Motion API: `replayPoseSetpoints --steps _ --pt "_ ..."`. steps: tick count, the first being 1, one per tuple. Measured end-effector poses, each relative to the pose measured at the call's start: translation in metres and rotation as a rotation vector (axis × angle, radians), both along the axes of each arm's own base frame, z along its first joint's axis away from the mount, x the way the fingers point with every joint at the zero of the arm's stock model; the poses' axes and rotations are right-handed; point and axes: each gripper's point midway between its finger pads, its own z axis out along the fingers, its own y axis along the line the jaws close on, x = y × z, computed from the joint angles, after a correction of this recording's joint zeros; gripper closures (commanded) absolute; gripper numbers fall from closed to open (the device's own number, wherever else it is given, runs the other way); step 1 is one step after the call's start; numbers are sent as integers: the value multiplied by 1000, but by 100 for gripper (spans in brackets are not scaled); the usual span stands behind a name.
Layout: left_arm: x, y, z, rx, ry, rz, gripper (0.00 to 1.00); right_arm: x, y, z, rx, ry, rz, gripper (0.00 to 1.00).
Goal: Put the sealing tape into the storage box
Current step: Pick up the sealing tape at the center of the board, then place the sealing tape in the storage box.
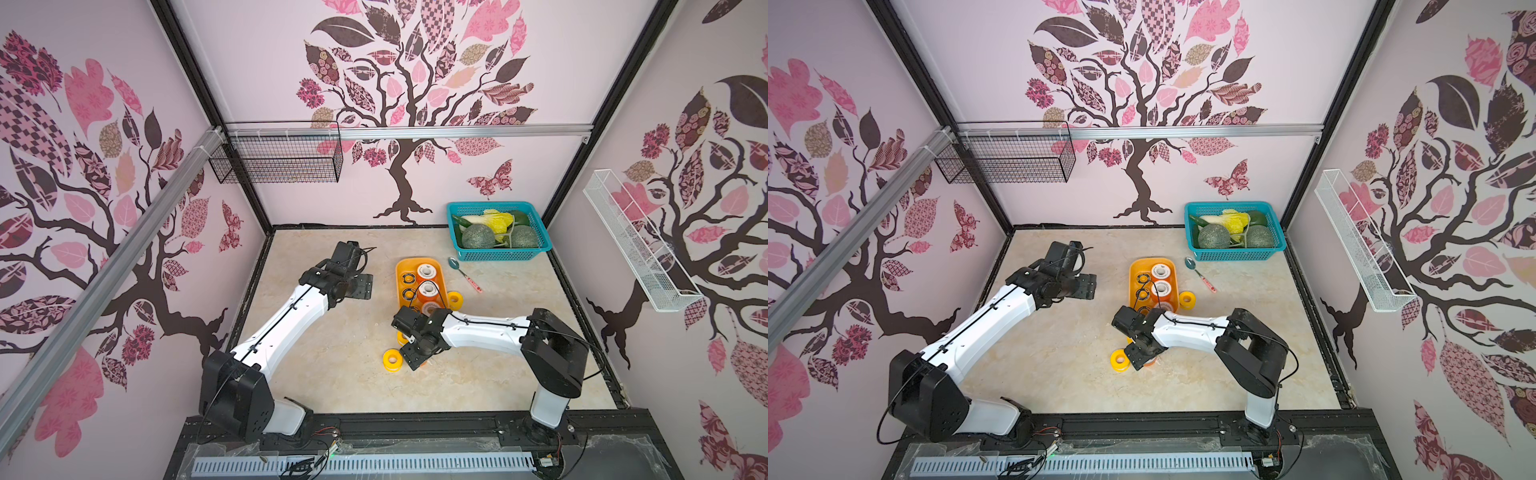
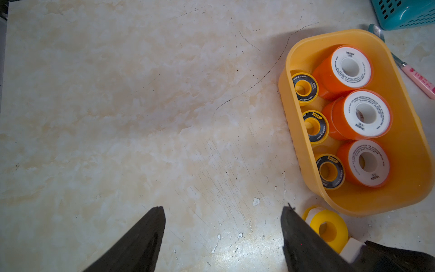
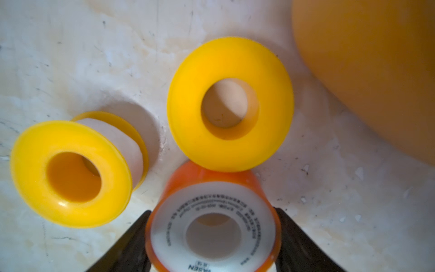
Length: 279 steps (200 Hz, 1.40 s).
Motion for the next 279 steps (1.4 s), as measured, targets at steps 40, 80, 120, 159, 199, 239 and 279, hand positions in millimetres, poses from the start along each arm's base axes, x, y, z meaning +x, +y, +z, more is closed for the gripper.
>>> replayPoseSetpoints --steps 40,80,120,159,199,239,279 --pt "0 -3 -4 -6 18 -9 17 16 -10 42 116 -34 -58 24" --pt "6 -22 -25 -52 116 -41 19 33 -33 82 241 -46 -135 24" --pt "10 -58 -47 -214 238 -62 26 52 -57 107 325 -45 -194 24" --pt "20 -96 -63 -322 303 -78 35 82 -78 124 344 -66 -239 24" --pt "37 -126 -66 -381 316 -102 49 107 -73 125 318 -67 -224 24" --pt "46 -133 -77 -389 343 -96 59 122 -64 111 275 -30 -209 24" --pt "46 -127 -81 -356 343 -79 62 124 -62 99 246 5 -200 24"
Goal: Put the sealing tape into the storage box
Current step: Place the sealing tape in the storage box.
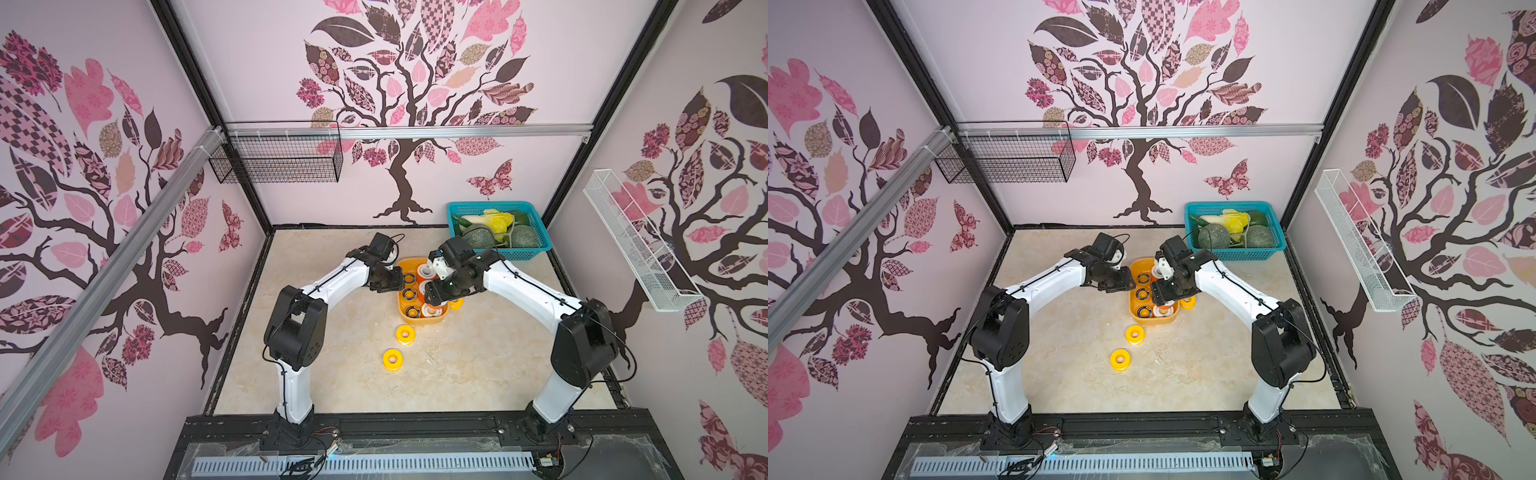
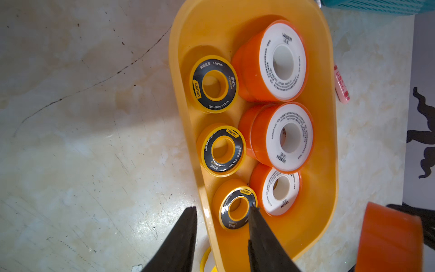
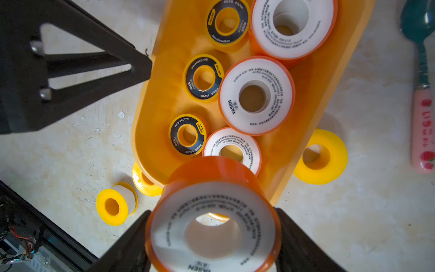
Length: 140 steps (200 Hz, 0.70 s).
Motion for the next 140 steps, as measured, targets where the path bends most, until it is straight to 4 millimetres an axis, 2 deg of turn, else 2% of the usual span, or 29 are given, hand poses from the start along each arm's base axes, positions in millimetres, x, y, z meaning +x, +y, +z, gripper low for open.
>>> replayPoseSetpoints --steps 9,20,40,76,140 --pt "0 2 0 10 -1 3 62 0 0 -3 -6 8 1 24" --pt "1 3 -2 22 -1 5 68 0 0 -6 -11 16 3 23" --pt "2 1 -8 41 1 -2 73 0 1 -9 -20 27 7 23" --pt "-1 -1 -23 65 30 -15 74 4 3 -15 -47 36 17 23" --pt "-1 -1 -24 69 30 -16 79 3 7 -31 -128 48 45 23"
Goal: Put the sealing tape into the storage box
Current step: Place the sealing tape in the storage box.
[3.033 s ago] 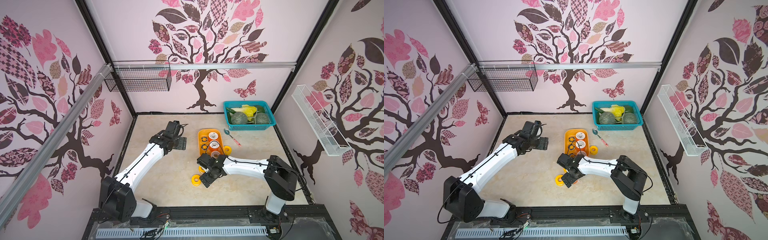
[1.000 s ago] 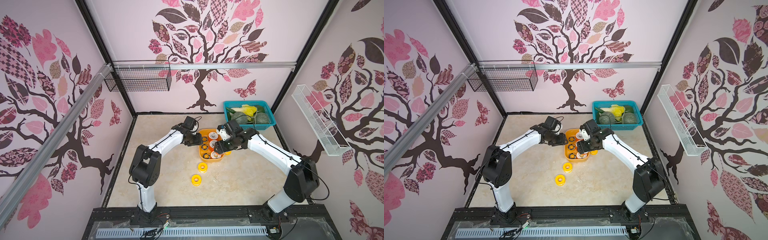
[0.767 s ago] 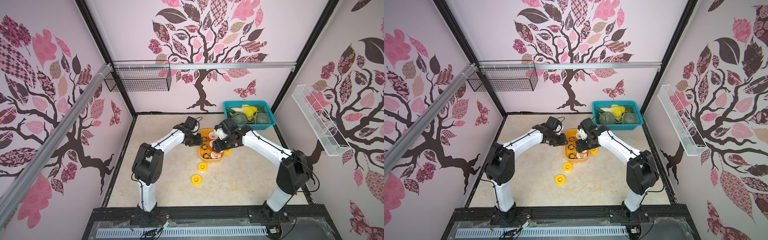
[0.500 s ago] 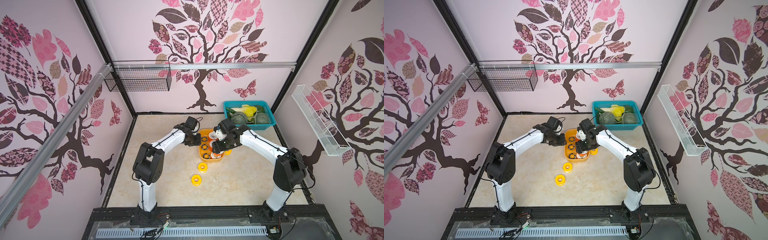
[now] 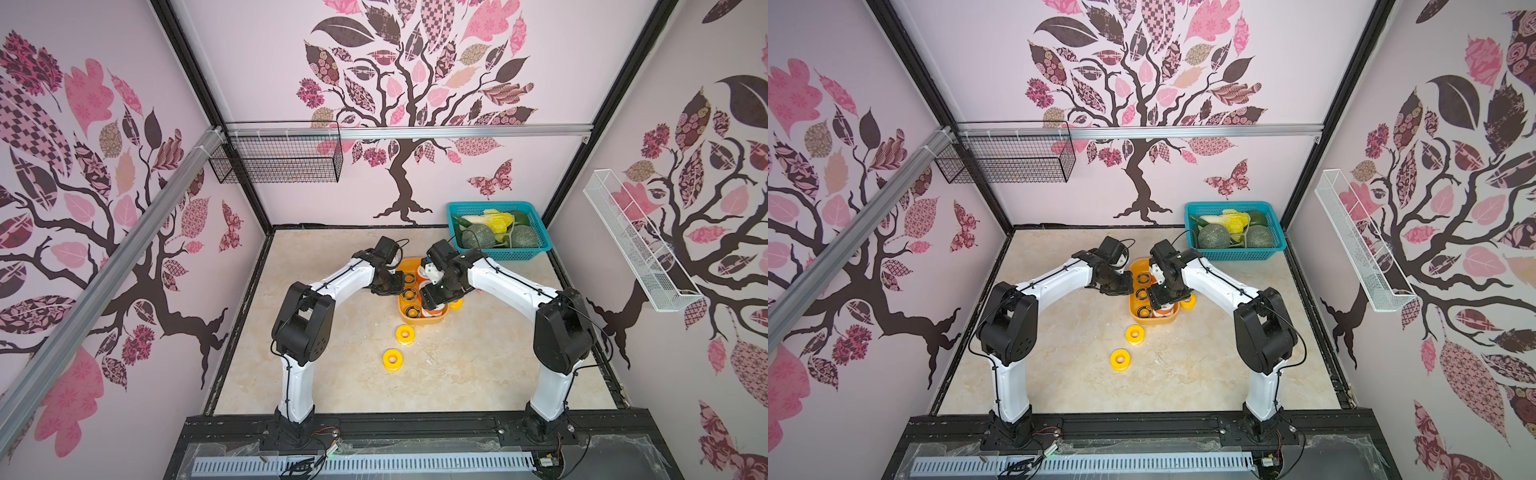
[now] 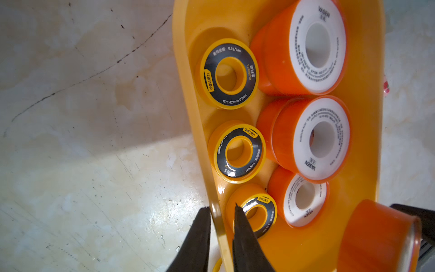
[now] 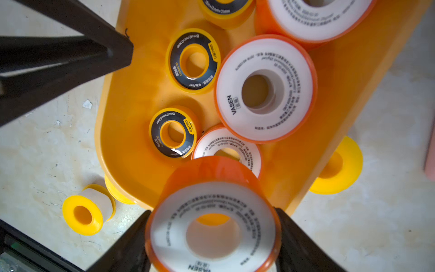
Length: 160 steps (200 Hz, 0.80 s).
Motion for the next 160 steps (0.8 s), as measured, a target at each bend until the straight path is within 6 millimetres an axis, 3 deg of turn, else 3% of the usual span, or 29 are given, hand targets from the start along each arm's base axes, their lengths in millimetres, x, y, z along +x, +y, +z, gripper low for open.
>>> replayPoseSetpoints --steps 41,160 --pt "1 1 -1 7 -1 2 84 5 3 -6 -57 -18 16 23" --pt "1 1 -5 12 7 2 83 6 -8 -19 -156 -15 12 22"
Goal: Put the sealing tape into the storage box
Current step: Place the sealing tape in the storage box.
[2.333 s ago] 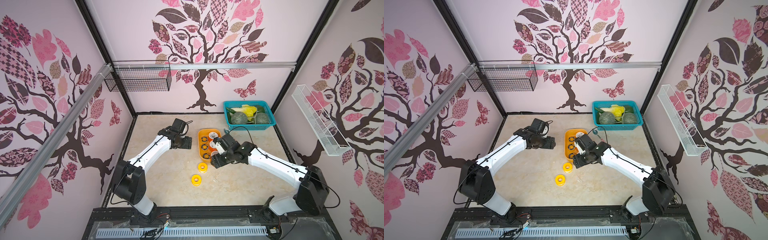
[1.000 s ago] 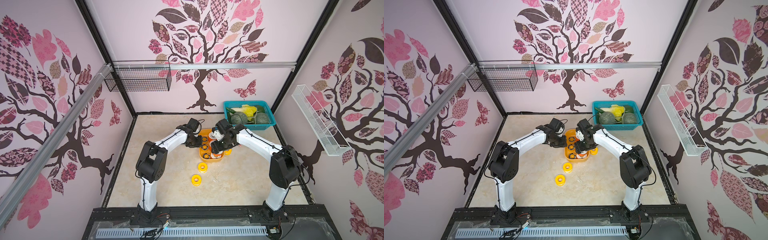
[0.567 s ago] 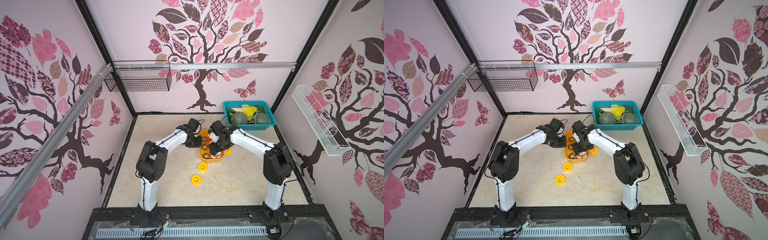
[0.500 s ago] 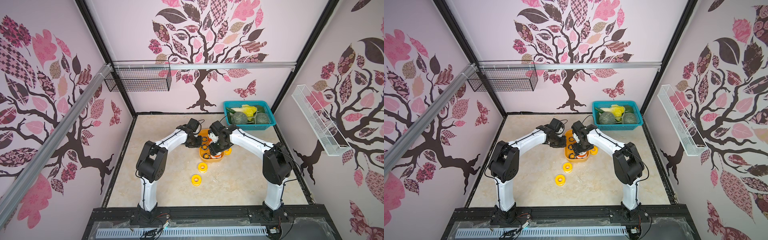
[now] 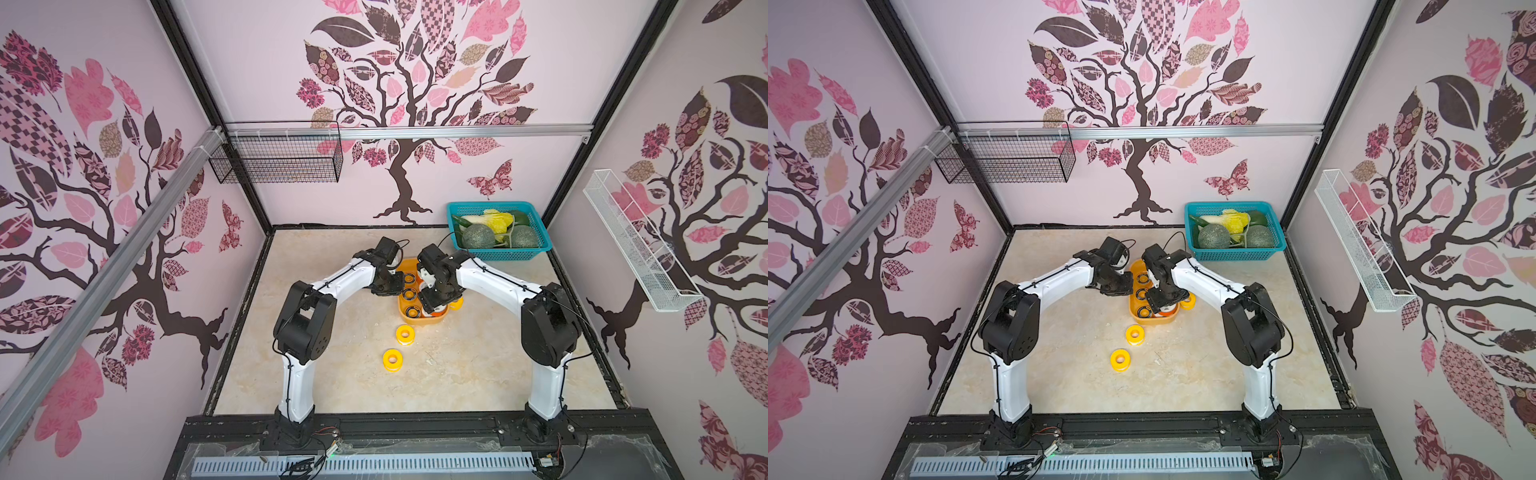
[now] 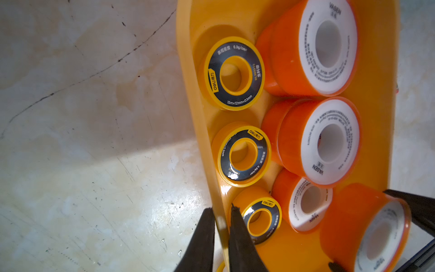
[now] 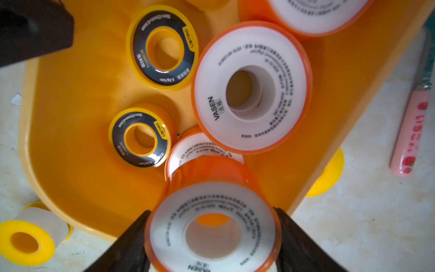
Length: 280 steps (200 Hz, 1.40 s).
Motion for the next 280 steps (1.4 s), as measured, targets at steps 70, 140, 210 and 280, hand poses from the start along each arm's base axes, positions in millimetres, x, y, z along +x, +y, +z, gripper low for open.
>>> replayPoseSetpoints --steps 70,140,210,280 --pt "1 0 -1 5 9 0 83 0 -1 -7 -16 11 6 21" --pt "1 -1 -2 7 12 -1 83 -2 0 -8 -25 13 11 18" --pt "1 -1 -2 8 12 -3 83 -1 -1 -8 -31 8 9 17" --pt "1 0 -2 10 12 -3 83 1 -3 -8 -49 -7 9 17"
